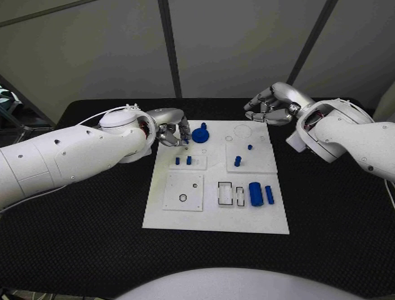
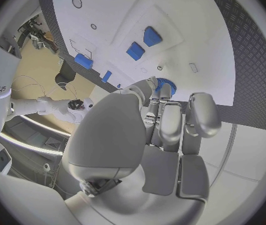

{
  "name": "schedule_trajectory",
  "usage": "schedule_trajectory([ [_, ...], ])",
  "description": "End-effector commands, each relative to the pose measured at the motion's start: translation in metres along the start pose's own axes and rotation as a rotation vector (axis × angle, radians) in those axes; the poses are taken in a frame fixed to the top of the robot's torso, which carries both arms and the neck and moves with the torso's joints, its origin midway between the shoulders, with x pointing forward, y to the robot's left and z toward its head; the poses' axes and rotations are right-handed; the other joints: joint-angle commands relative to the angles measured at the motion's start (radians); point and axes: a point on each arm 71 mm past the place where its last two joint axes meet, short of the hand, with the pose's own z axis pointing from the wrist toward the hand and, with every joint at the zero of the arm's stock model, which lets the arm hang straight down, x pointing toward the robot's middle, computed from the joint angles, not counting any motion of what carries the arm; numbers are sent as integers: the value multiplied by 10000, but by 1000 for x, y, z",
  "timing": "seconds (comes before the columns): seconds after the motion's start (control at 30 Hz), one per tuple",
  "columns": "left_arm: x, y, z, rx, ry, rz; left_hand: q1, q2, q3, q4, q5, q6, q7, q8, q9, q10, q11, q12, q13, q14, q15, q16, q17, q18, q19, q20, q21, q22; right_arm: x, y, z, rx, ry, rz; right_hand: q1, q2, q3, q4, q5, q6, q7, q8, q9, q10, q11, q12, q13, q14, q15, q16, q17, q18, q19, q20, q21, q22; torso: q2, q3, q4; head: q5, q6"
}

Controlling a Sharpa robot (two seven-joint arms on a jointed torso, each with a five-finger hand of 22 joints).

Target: Assemble the parts on the task board

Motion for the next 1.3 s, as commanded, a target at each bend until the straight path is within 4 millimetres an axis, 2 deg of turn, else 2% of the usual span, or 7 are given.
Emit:
schedule_trajectory([
  [0.03,1,0,0,-37,174,-134,-47,-17,55,-15,-8,60,-18,-33,-11,55,-12,-55,-14,67,33,62,-9,-355,57,2,51,507,-1,2,1,-112,-44,-21,-12,-14,51,-12,51,28,7,-58,-8,-70,-11,-15,11,187,-9,-40,11,202,2,9,-67,-1,-1,6,-3,4,-14],
  [1.3,15,2,7,-296,1073,-138,-83,-42,100,-48,-34,125,-41,-38,-29,143,-31,-80,-9,52,23,53,-60,-354,54,-1,56,524,0,4,1,-160,-23,-5,-12,-14,51,-12,51,28,7,-58,-8,-70,-11,-15,11,187,-9,-40,11,202,2,9,-67,-1,-1,9,-8,23,-80],
])
